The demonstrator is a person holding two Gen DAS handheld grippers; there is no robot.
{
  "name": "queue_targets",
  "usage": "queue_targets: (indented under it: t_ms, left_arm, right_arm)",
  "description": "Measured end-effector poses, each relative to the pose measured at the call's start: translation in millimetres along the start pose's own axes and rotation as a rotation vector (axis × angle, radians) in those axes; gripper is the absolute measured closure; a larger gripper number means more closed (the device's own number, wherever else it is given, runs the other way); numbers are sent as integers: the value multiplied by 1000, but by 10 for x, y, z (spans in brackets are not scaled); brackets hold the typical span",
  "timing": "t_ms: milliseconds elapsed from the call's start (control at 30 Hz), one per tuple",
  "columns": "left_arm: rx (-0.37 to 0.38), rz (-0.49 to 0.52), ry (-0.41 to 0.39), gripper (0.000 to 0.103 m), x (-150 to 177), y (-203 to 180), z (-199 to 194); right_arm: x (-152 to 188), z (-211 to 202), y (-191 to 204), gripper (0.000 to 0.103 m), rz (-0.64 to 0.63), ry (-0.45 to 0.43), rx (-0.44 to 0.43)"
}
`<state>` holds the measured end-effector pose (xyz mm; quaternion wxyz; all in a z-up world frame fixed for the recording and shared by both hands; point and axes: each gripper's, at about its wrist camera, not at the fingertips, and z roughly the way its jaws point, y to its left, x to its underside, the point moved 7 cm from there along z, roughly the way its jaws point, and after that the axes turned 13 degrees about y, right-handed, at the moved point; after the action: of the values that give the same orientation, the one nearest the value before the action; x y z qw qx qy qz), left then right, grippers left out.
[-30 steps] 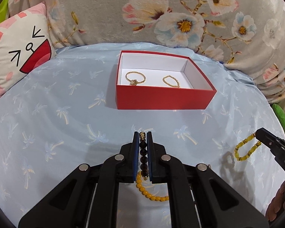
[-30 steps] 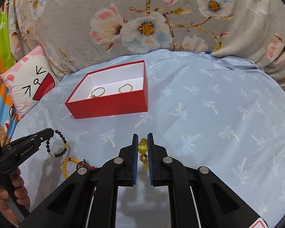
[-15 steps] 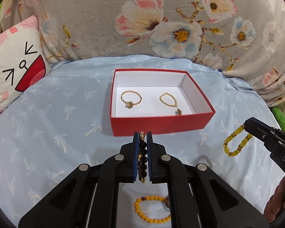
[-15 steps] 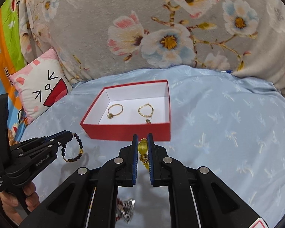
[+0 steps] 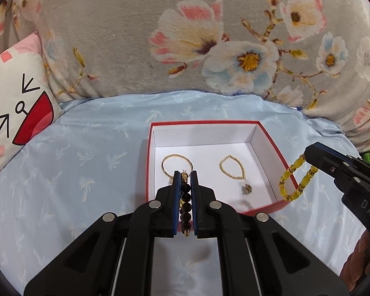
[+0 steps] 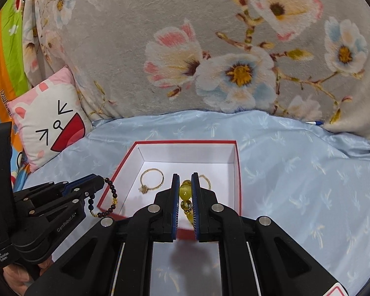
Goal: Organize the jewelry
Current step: 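Carry both bead bracelets over the red box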
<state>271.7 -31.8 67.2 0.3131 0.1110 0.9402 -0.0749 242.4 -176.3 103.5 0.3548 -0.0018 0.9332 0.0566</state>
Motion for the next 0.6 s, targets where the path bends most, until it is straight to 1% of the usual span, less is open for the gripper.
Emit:
queue_targets:
  t_ms: [300,433,600]
  left_arm:
    - [-20,-4,-2,95,-348,24,274]
    - [-27,-5,0,95,-434,12,412]
    - [-28,-16,27,95,-495,13,623]
  right_arm:
    - [-287,423,-14,94,-6,24,-5]
    - [-317,629,-22,94,-10,50,2]
    - [-361,855,-71,94,-4,77,1]
